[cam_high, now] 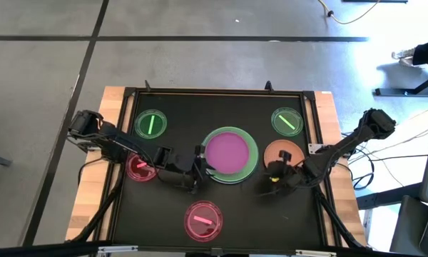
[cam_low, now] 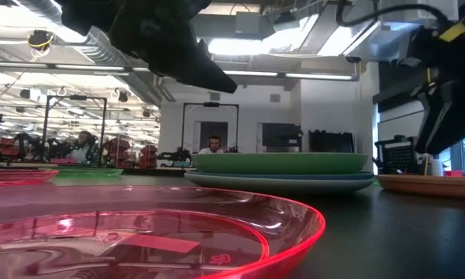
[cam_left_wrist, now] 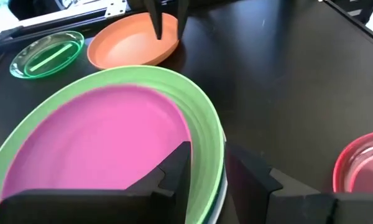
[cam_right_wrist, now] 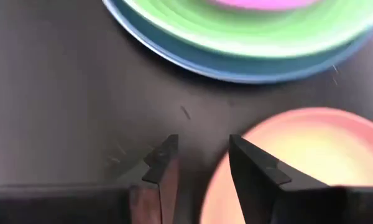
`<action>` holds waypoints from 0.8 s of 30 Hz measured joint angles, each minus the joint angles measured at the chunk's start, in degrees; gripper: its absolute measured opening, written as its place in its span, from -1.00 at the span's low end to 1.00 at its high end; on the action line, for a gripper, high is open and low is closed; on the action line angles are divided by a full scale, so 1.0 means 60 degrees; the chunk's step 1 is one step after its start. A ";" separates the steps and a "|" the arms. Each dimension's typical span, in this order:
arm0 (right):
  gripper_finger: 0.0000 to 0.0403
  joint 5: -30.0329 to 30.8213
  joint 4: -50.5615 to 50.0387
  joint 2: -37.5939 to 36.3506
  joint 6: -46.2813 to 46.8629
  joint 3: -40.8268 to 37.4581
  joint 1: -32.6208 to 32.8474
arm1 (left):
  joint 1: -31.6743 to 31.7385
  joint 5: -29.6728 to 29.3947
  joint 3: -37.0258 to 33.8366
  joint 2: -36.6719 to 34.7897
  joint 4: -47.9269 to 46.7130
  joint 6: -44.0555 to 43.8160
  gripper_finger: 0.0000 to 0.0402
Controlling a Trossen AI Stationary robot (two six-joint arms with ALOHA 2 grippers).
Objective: Stack plastic plates
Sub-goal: Stack the small orange plate on the small pink plate
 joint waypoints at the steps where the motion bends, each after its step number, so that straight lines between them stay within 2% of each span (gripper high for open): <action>1: -0.36 0.0011 -0.0104 0.0005 0.0122 0.0000 0.0000 | 0.0000 -0.0002 0.0000 0.0000 -0.0002 -0.0004 -0.54; 15: -0.36 -0.0246 -0.0468 0.1033 0.0254 0.0000 -0.1168 | 0.0000 -0.0113 0.0000 0.0000 -0.0042 -0.0004 -0.54; 24: -0.36 -0.0427 -0.0125 0.1118 -0.0004 0.0000 -0.1197 | 0.0000 -0.0114 0.0001 0.0004 -0.0090 -0.0004 -0.54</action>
